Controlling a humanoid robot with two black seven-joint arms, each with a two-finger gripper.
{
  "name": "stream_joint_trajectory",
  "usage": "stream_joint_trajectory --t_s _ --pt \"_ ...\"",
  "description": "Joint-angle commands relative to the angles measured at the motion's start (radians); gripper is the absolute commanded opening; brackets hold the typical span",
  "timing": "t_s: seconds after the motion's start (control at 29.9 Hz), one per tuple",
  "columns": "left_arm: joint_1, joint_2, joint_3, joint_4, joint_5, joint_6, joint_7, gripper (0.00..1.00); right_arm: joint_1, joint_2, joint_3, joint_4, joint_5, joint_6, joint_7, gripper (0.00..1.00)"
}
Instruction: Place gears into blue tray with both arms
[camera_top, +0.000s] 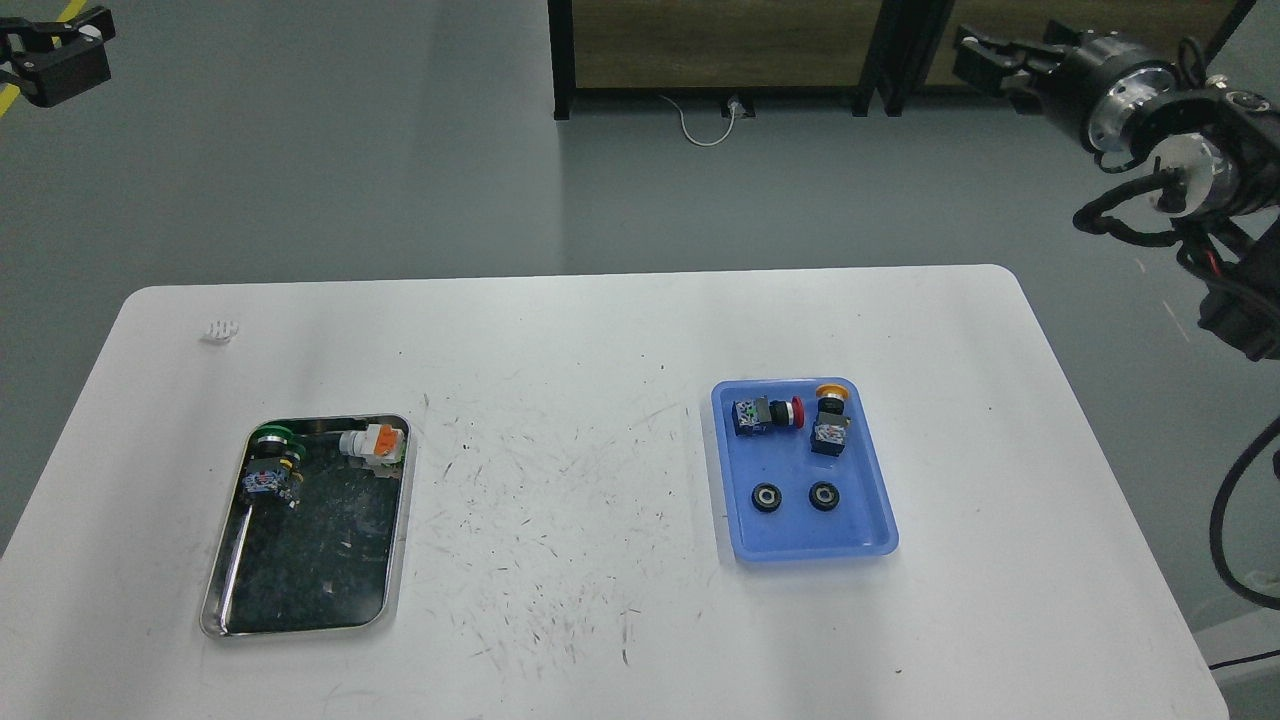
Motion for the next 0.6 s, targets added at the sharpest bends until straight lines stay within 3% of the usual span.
stream_joint_trajectory --t_s 0.0,0.13,0.27,0.57 --pt "-0.031 -0.047 -0.002 0.024 -0.021 0.044 0.020 0.97 0.059 0.003 -0.010 -0.063 0.001 -0.041 -0.002 0.97" --pt "-0.045 -0.086 -0.005 0.039 -0.027 0.069 0.026 0.97 0.102 0.015 -0.013 -0.126 0.001 -0.071 -0.002 0.97" --pt "-0.065 -0.121 -0.022 0.070 -0.042 0.104 0.071 0.97 0.125 0.017 -0.018 -0.180 0.001 -0.082 -0.004 0.96" --pt "-0.066 -0.201 -0.053 0.120 -0.045 0.131 0.054 0.97 0.143 0.025 -0.021 -0.181 0.001 -0.082 -0.001 0.99"
